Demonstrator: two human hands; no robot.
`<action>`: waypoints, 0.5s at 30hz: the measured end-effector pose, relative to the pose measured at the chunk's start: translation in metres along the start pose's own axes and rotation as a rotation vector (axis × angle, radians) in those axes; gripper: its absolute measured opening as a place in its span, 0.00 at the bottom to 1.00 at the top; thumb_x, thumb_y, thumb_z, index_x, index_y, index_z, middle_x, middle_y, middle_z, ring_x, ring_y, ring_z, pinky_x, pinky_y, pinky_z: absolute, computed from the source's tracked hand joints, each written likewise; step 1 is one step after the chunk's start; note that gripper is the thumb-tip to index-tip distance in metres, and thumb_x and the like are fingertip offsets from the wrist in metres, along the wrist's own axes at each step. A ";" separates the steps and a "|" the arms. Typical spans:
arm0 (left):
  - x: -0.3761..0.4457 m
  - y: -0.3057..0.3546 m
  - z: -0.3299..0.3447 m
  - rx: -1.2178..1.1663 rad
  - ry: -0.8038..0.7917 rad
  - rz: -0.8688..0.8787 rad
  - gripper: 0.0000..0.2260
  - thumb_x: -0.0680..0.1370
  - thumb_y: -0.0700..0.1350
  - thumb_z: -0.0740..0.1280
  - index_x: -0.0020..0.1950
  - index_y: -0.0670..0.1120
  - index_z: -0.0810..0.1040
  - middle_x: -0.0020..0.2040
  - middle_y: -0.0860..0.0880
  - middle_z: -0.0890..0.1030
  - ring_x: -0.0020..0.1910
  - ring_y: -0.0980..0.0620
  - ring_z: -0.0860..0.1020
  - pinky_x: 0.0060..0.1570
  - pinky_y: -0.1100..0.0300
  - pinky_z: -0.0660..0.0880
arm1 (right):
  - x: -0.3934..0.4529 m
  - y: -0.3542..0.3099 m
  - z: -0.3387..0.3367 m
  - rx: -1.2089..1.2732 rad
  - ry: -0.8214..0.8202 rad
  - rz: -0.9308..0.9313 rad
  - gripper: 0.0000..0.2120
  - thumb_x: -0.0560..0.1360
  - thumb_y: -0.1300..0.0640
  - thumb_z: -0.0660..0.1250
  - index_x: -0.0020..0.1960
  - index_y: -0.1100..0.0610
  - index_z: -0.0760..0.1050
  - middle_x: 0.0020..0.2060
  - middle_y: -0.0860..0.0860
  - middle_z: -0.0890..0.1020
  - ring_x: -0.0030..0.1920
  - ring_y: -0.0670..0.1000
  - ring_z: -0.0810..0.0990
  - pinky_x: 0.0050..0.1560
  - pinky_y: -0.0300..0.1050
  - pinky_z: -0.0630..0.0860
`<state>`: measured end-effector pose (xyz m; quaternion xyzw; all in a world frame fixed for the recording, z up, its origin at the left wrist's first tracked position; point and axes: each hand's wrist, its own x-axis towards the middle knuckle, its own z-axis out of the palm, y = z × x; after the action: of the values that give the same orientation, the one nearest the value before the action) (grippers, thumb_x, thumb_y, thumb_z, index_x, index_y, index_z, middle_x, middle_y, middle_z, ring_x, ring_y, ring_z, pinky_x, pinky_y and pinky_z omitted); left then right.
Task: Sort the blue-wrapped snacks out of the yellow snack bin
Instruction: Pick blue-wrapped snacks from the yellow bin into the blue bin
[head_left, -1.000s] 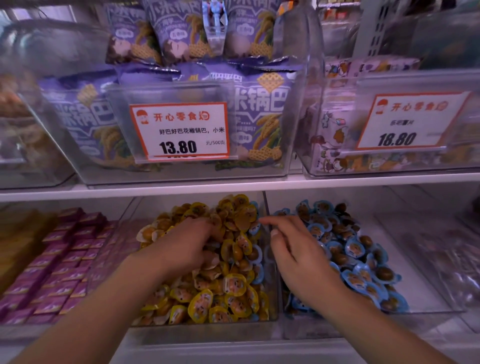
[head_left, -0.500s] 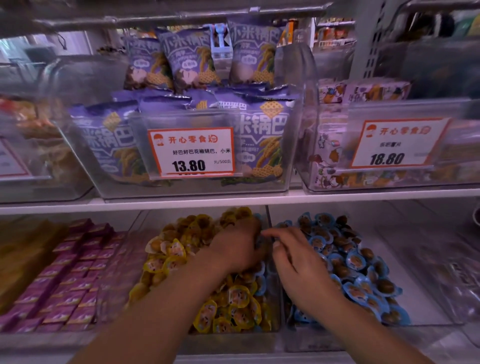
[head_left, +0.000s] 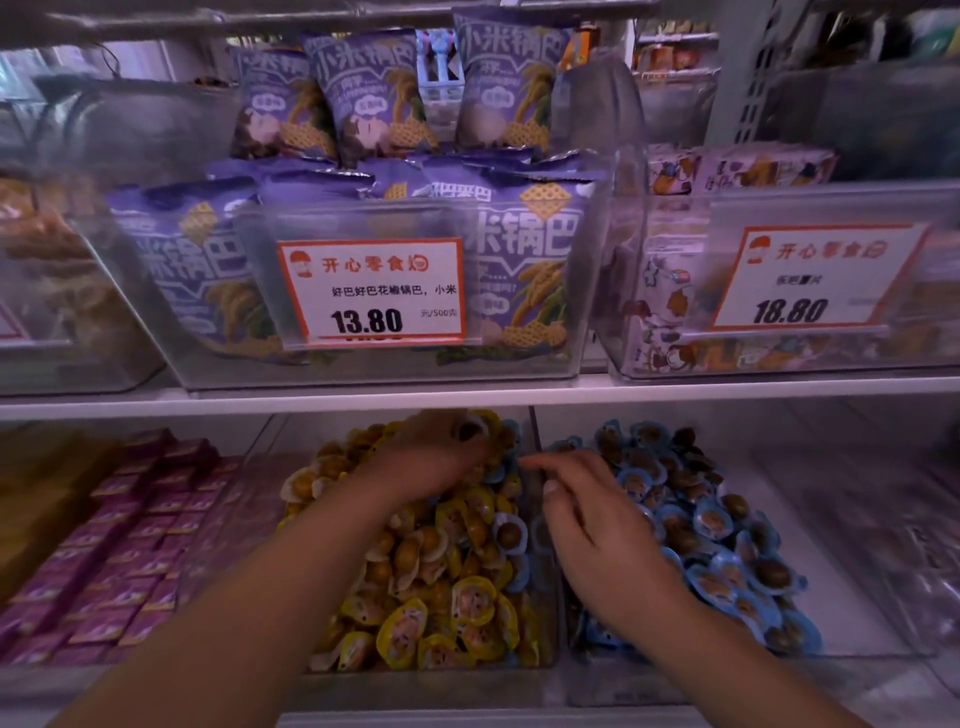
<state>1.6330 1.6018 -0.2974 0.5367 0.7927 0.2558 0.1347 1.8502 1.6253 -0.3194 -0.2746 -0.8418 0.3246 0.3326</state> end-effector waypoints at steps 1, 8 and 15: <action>0.002 0.001 0.000 -0.049 0.080 -0.078 0.14 0.75 0.59 0.67 0.35 0.51 0.78 0.31 0.58 0.77 0.31 0.64 0.75 0.32 0.69 0.69 | 0.000 0.000 0.000 0.005 -0.002 0.003 0.16 0.81 0.48 0.52 0.65 0.43 0.72 0.55 0.40 0.70 0.50 0.40 0.75 0.45 0.27 0.68; 0.020 0.021 0.031 0.224 -0.017 0.097 0.20 0.79 0.52 0.65 0.70 0.49 0.74 0.66 0.45 0.77 0.65 0.44 0.75 0.62 0.56 0.72 | 0.000 -0.003 0.000 0.002 -0.005 0.004 0.15 0.82 0.51 0.53 0.64 0.45 0.73 0.55 0.41 0.71 0.53 0.39 0.74 0.49 0.28 0.69; 0.041 0.015 0.062 0.455 -0.091 0.072 0.28 0.77 0.56 0.66 0.74 0.49 0.63 0.67 0.43 0.71 0.64 0.40 0.74 0.58 0.48 0.75 | 0.000 -0.004 -0.001 0.004 -0.003 0.003 0.15 0.82 0.52 0.53 0.64 0.44 0.74 0.55 0.41 0.71 0.54 0.39 0.74 0.50 0.28 0.70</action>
<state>1.6589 1.6604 -0.3378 0.5921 0.8035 0.0508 0.0365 1.8497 1.6235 -0.3163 -0.2747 -0.8413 0.3272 0.3313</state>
